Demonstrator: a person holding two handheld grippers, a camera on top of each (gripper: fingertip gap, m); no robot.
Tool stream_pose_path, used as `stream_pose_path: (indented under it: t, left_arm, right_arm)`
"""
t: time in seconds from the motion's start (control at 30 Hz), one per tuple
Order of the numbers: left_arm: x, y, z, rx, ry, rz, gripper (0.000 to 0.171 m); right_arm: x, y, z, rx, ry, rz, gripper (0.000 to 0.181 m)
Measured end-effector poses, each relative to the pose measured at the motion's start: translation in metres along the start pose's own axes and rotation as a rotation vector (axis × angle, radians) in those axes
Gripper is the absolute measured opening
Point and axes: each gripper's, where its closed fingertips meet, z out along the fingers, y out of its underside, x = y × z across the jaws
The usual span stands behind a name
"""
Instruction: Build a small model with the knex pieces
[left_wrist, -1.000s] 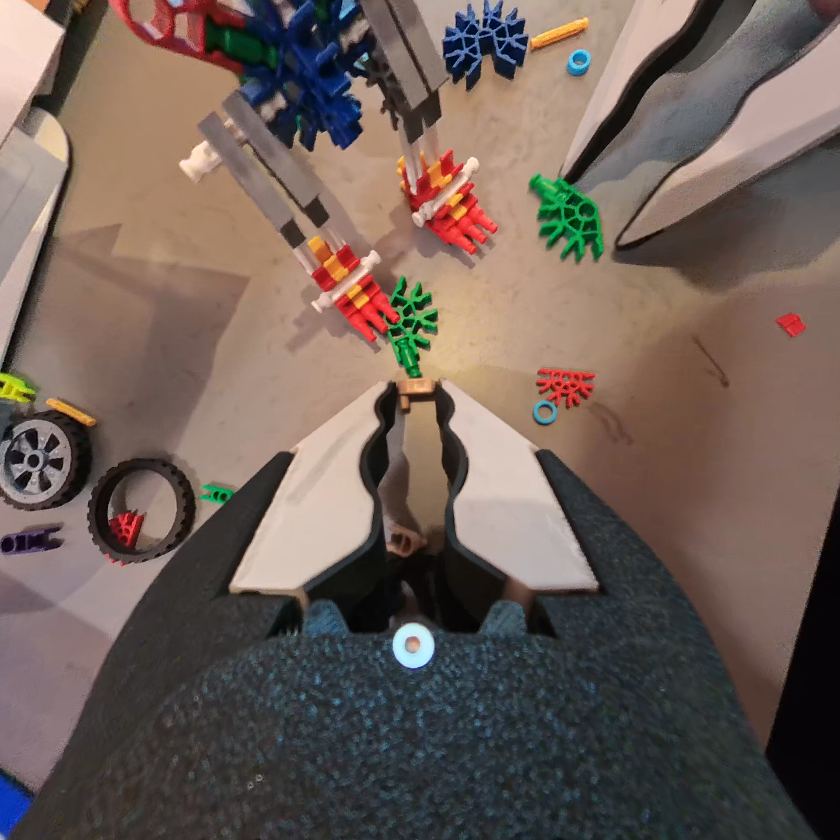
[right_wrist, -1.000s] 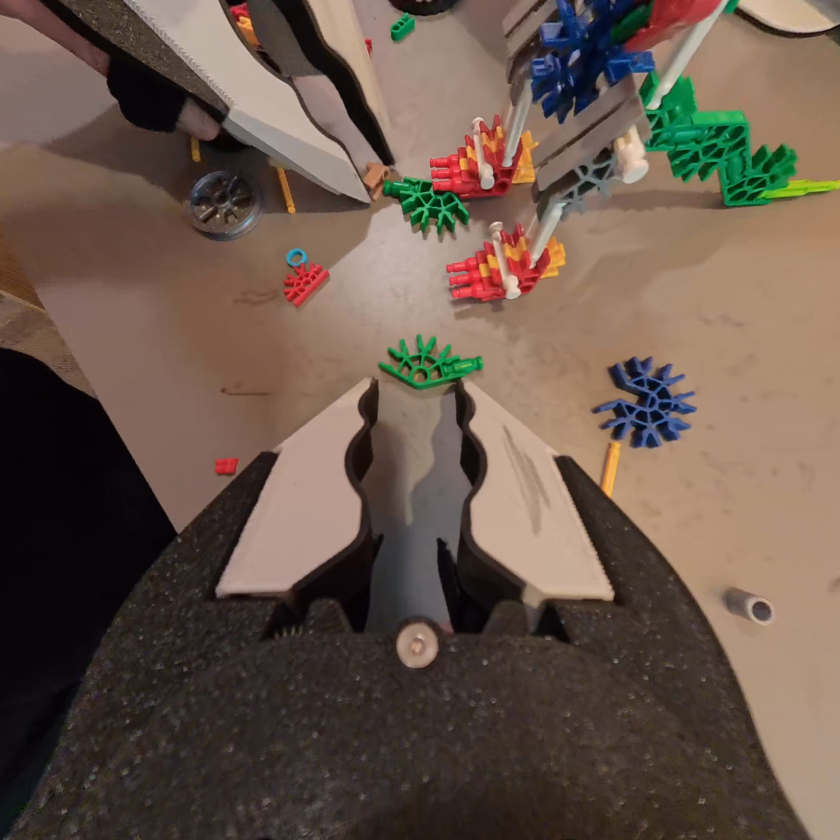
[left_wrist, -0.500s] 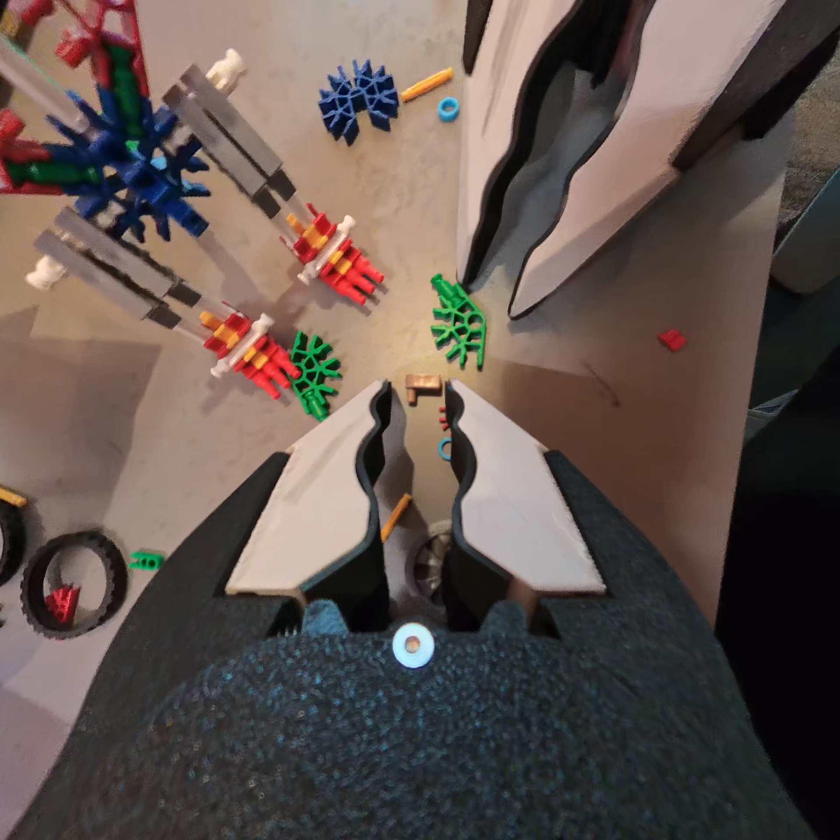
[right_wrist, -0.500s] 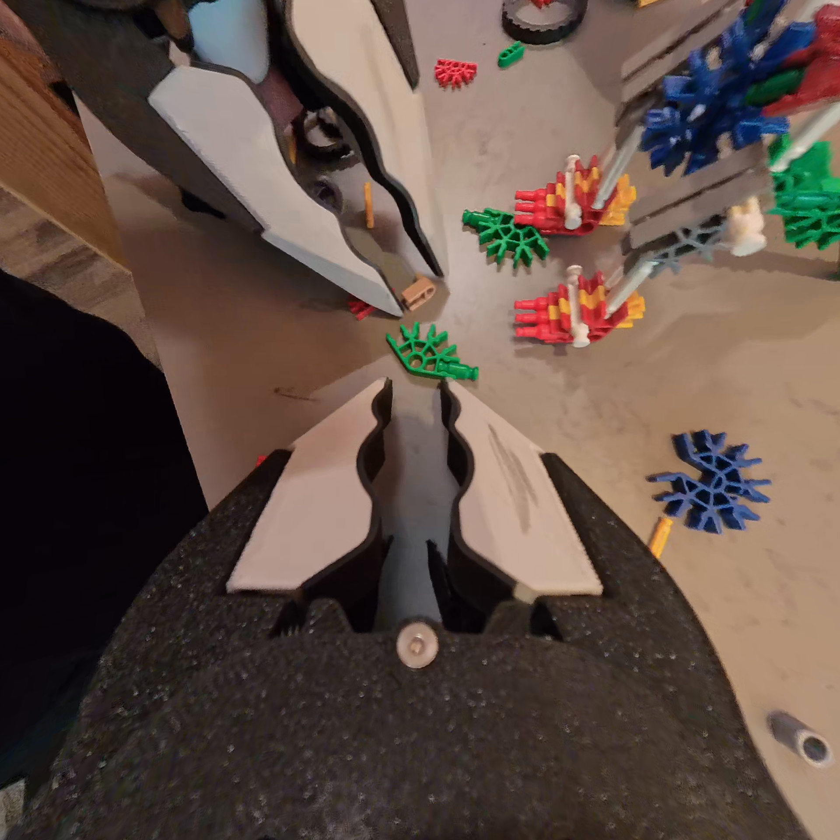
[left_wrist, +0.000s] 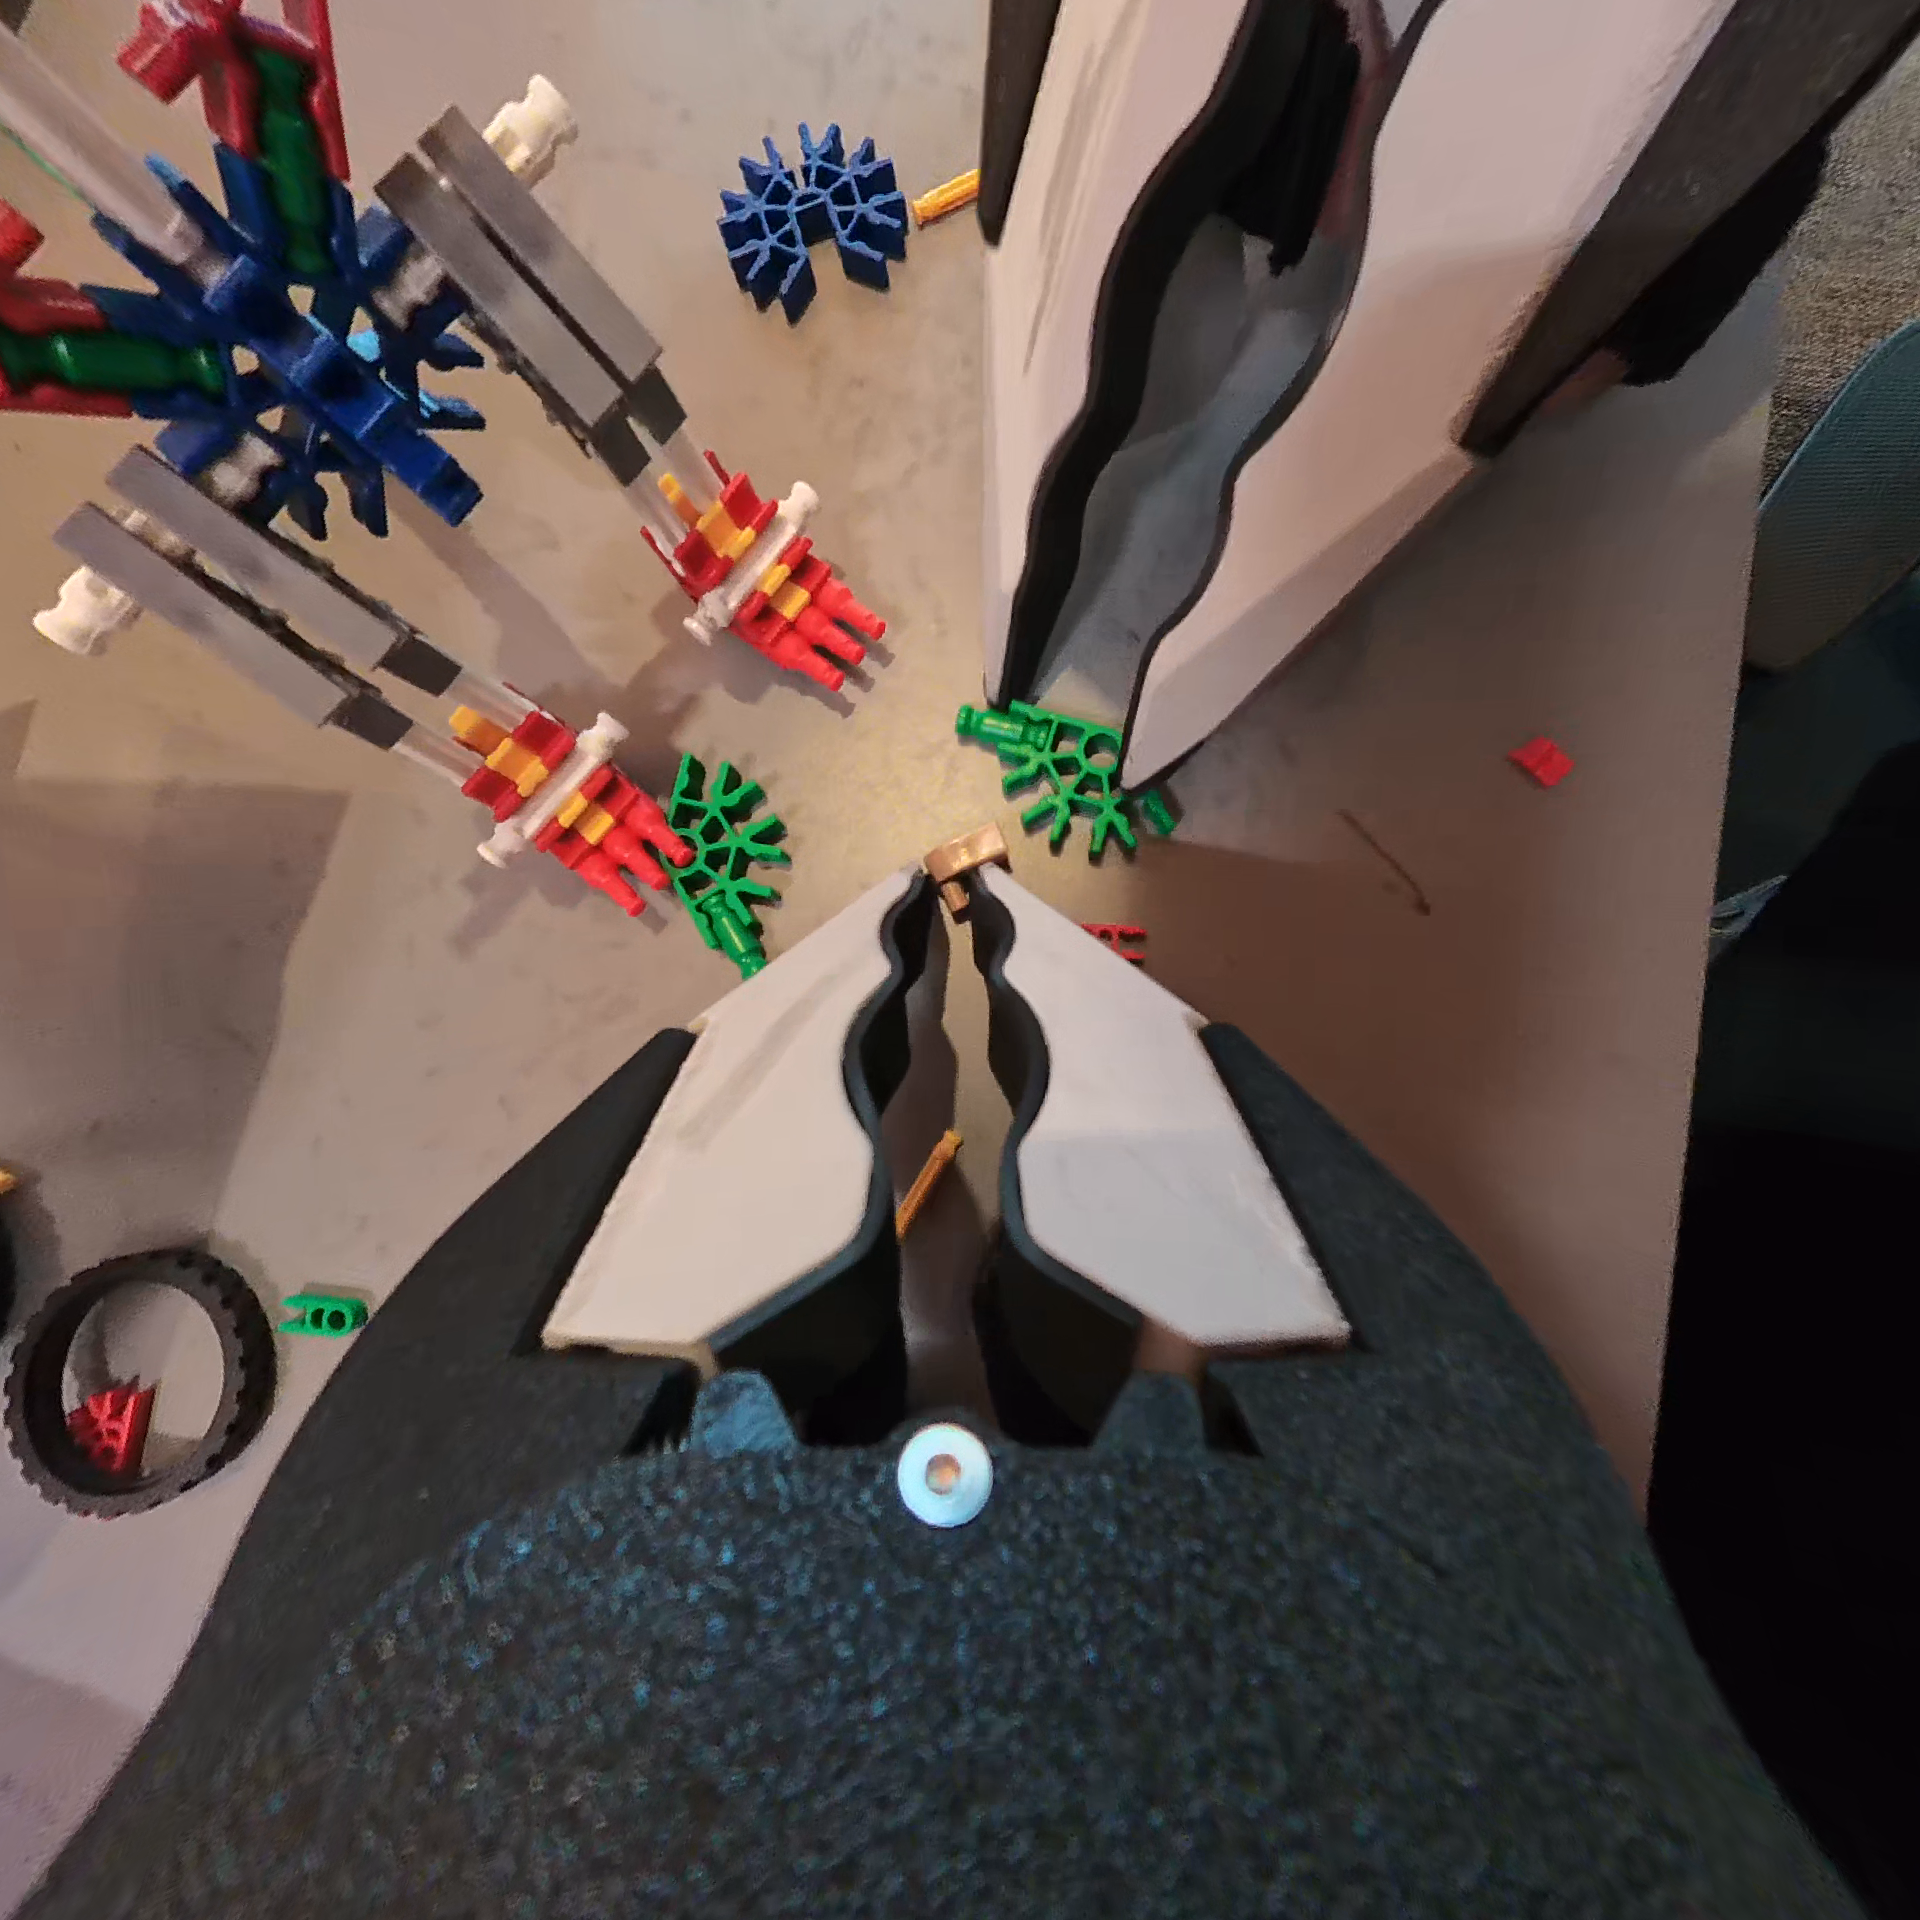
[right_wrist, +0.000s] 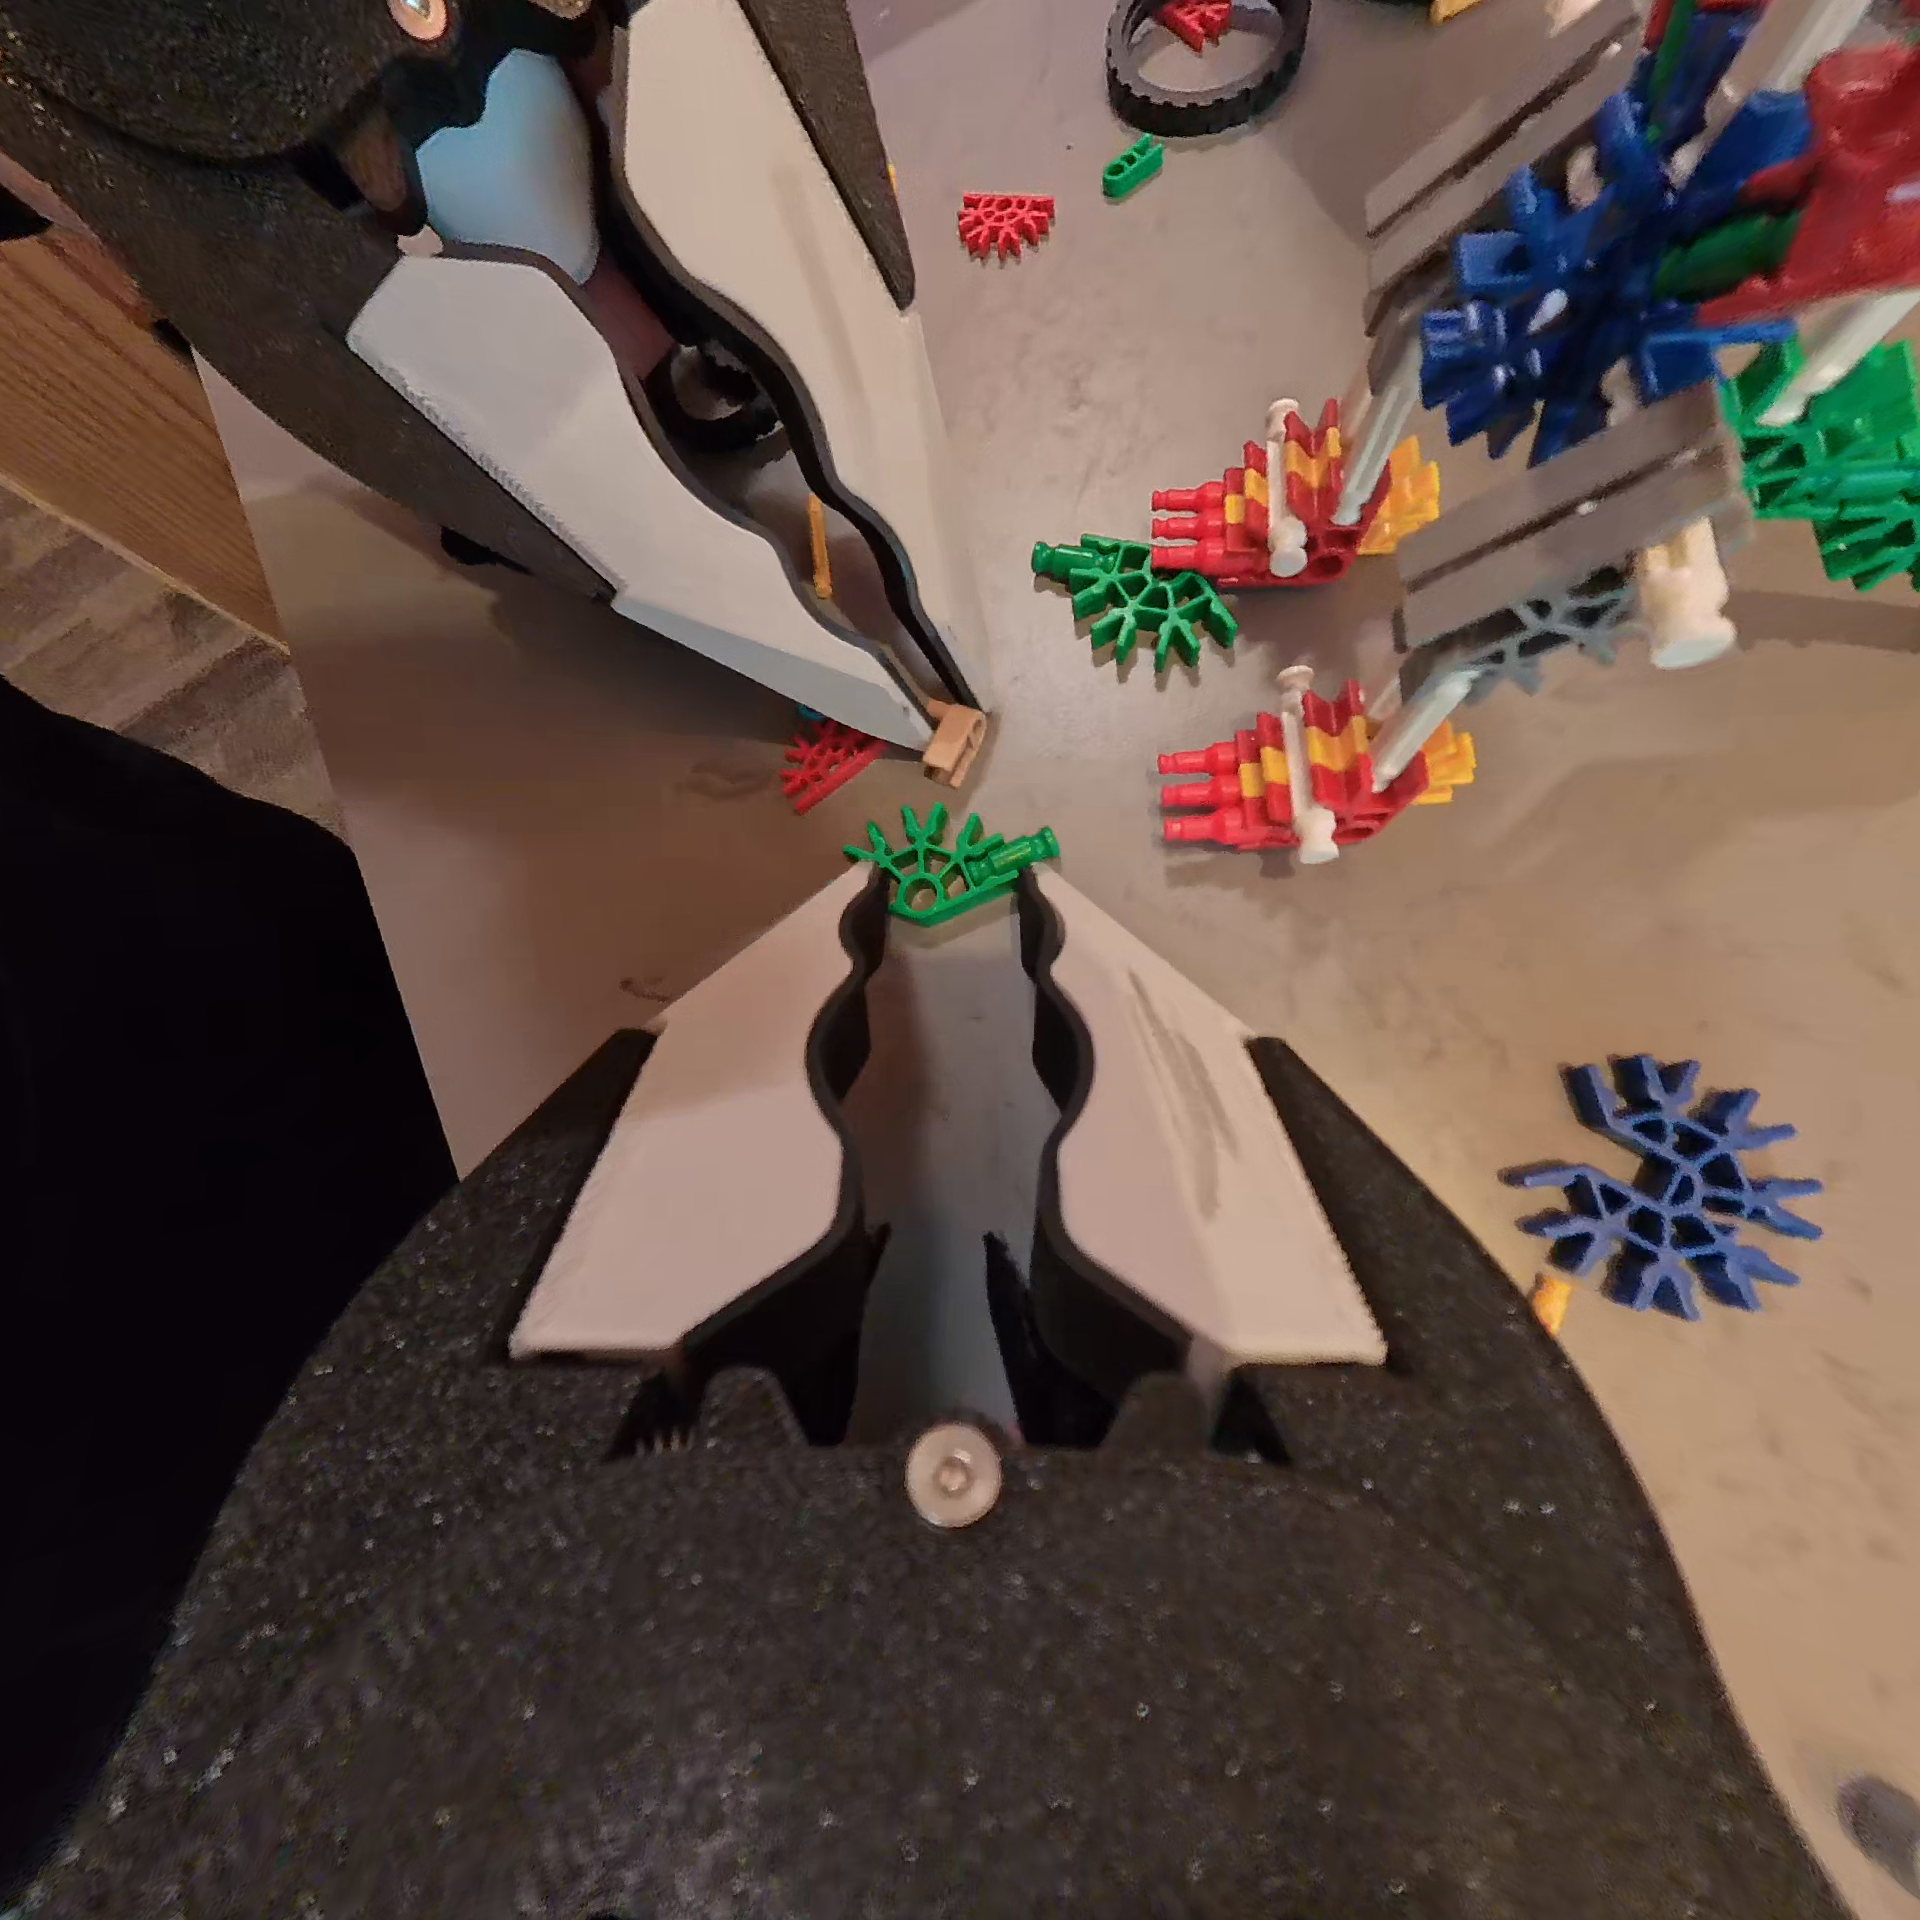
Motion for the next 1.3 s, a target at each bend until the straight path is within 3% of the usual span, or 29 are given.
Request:
stream_pose_path:
  t: [0.7,1.3]
  left_arm:
    - [0.0,0.003,-0.002,-0.03,0.169,0.274,0.004]
    - [0.002,-0.001,0.0,-0.02,0.22,0.38,0.003]
  right_arm:
    - [-0.013,-0.007,0.011,-0.023,-0.121,-0.086,0.022]
    - [-0.014,-0.008,0.012,-0.026,-0.139,-0.086,0.021]
